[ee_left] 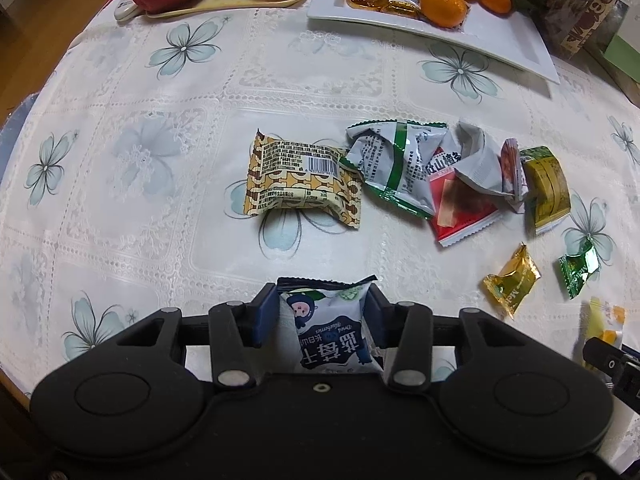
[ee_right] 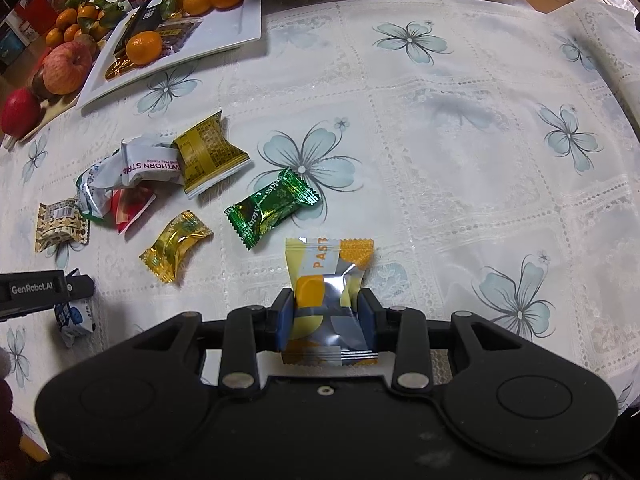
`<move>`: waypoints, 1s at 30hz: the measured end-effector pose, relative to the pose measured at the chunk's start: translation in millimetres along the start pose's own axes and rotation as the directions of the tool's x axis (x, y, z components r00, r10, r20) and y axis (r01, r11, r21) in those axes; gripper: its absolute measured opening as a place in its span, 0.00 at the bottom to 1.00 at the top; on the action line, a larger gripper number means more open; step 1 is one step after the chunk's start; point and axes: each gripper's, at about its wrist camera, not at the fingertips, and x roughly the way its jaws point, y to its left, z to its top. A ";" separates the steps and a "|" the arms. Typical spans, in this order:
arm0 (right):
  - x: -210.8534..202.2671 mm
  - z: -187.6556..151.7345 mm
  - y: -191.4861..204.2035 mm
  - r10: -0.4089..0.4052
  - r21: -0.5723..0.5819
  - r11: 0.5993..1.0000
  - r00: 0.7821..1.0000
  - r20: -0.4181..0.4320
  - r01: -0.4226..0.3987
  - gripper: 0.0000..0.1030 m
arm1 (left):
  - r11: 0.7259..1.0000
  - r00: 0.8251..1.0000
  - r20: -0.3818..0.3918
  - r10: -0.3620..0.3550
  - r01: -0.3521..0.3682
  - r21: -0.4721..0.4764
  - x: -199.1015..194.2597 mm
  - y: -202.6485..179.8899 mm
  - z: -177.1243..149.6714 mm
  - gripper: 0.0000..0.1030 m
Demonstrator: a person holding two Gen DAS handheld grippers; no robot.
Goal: Organize snacks
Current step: 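Carry both held packs over the gold tray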
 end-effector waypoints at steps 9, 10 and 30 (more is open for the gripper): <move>-0.1 -0.2 -0.8 0.003 0.001 1.000 1.000 0.000 -0.003 0.36 | 1.000 1.000 0.009 0.010 -0.010 0.004 -7.1 -2.0 1.0 0.51; -0.7 0.0 -1.1 0.003 0.004 1.000 1.000 0.002 -0.003 0.36 | 1.000 1.000 0.014 0.013 -0.013 0.006 -9.6 -2.6 0.8 0.51; -45.9 -23.8 6.0 0.066 -0.017 0.998 0.997 0.034 -0.065 0.36 | 0.993 0.998 0.052 -0.033 0.027 0.113 -73.8 -4.3 -37.4 0.51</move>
